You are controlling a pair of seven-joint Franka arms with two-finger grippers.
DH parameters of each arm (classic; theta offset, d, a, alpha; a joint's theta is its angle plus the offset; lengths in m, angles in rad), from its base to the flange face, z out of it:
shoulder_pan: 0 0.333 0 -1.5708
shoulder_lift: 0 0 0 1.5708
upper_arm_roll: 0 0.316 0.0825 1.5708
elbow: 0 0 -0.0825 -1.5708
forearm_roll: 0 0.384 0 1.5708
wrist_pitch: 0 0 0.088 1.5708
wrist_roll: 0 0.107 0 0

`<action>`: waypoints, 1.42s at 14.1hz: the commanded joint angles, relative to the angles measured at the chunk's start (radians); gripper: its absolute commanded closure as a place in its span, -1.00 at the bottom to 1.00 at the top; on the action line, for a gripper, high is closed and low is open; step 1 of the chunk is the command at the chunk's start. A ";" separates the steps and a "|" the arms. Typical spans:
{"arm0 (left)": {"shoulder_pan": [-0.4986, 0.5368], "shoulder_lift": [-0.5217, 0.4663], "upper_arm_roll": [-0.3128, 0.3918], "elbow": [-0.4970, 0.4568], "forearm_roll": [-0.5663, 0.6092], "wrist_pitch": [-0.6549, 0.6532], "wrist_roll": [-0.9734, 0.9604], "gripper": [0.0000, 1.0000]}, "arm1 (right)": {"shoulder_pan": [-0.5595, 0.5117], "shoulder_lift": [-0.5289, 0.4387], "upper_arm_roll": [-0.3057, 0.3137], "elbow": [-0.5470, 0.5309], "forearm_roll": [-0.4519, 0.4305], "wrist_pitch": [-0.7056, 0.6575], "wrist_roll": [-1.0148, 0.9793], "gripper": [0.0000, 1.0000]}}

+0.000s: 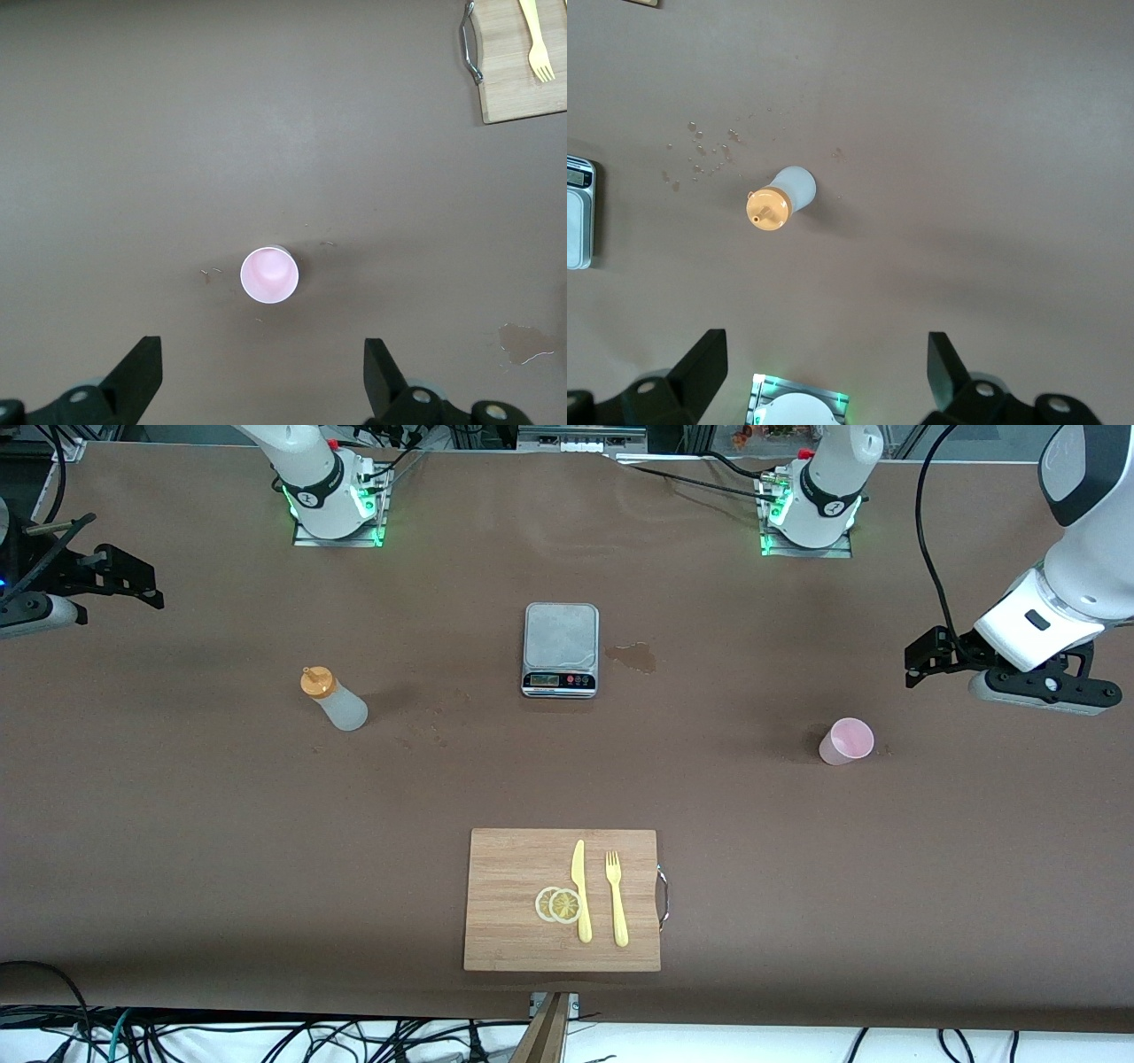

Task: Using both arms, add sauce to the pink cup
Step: 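Lower the left gripper over the pink cup and grasp it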

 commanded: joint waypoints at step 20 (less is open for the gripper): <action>-0.015 0.015 -0.047 -0.011 0.044 -0.054 -0.013 -1.00 | 0.002 -0.020 0.017 -0.030 -0.010 -0.002 0.015 -1.00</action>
